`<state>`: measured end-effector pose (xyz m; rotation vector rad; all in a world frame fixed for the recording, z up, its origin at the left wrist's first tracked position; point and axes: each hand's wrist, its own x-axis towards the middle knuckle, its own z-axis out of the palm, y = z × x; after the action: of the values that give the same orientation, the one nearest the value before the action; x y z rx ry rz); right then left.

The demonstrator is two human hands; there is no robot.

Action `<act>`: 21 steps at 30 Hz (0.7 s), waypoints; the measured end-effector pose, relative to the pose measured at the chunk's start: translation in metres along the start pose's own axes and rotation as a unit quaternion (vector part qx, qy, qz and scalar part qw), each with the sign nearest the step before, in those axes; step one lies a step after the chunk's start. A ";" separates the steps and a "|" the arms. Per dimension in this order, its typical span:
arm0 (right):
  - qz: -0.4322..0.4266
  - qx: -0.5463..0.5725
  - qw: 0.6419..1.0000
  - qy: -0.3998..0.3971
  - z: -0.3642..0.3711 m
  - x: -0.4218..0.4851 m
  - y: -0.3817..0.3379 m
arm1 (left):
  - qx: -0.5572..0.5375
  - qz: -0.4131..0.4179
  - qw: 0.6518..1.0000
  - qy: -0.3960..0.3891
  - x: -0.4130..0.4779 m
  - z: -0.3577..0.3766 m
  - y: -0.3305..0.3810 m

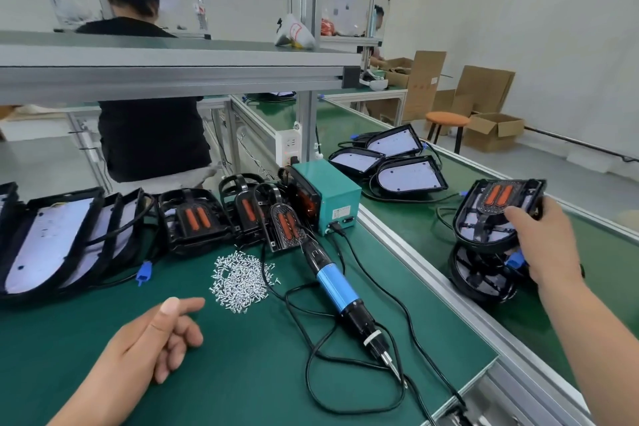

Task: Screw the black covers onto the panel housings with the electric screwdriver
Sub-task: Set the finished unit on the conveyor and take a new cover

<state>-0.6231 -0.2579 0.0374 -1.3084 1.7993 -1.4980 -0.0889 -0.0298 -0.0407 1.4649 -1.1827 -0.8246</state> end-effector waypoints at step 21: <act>-0.128 -0.480 0.868 0.025 -0.019 -0.004 0.008 | -0.008 0.002 1.000 -0.028 -0.003 0.004 0.006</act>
<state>-0.6396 -0.2456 0.0350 -2.0081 2.6261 -0.6780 -0.0951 -0.0277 -0.0364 1.4335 -1.2176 -0.8755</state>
